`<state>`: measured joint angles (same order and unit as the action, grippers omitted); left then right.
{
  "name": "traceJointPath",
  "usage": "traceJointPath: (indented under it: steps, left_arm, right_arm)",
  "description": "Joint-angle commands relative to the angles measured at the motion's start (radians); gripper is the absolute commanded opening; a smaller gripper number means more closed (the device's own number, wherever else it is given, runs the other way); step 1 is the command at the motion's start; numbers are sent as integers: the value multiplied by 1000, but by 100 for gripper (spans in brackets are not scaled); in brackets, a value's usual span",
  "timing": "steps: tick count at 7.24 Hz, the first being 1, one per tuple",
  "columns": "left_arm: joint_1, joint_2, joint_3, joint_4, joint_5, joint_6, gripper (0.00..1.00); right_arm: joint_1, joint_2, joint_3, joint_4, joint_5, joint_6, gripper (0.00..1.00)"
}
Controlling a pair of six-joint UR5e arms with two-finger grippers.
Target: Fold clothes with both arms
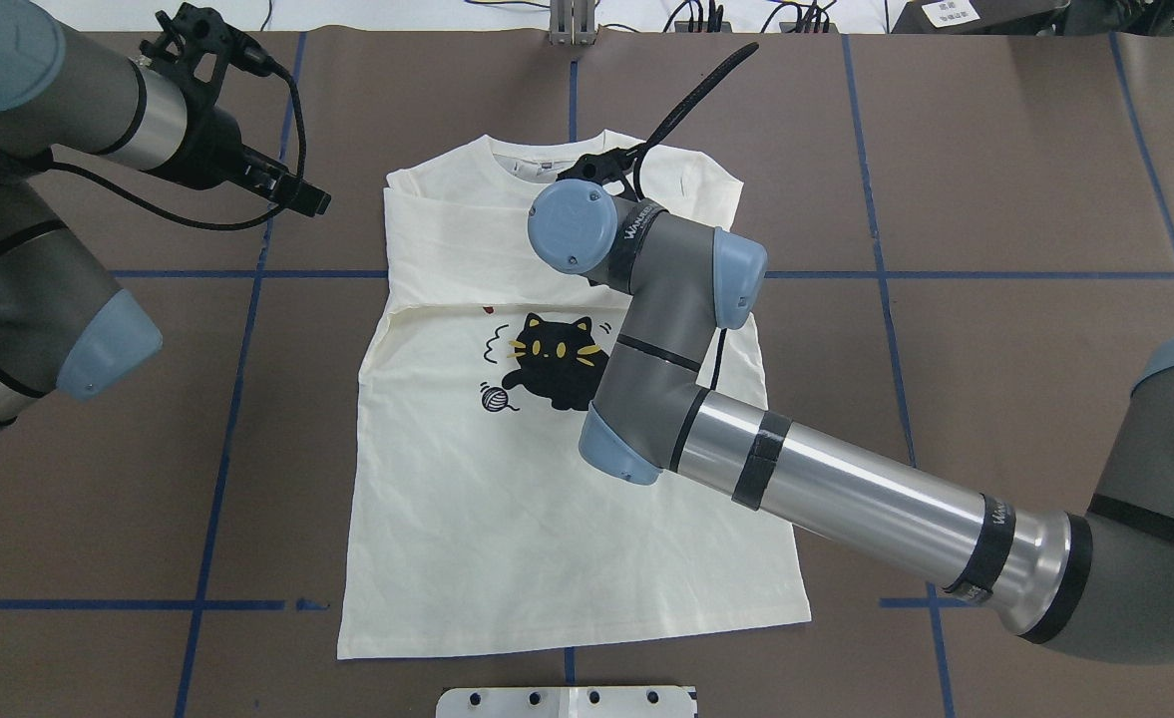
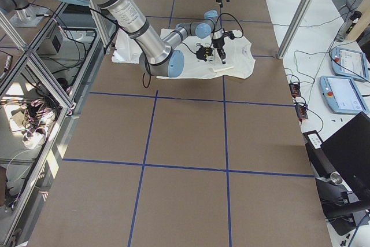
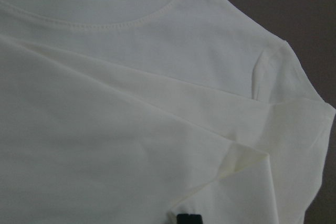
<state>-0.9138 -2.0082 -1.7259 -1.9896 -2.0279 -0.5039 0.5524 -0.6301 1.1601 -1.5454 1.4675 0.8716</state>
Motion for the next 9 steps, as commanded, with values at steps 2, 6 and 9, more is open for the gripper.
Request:
traceJointPath:
  steps: [2, 6, 9]
  left_arm:
    - [4, -1, -4, 0, 0, -28, 100]
    - [6, -1, 9, -31, 0, -35, 100]
    - [6, -1, 9, -31, 3, -35, 100]
  right_arm:
    - [40, -92, 114, -4, 10, -93, 0]
    - [93, -171, 162, 8, 13, -166, 0]
    - [100, -174, 155, 51, 13, -157, 100]
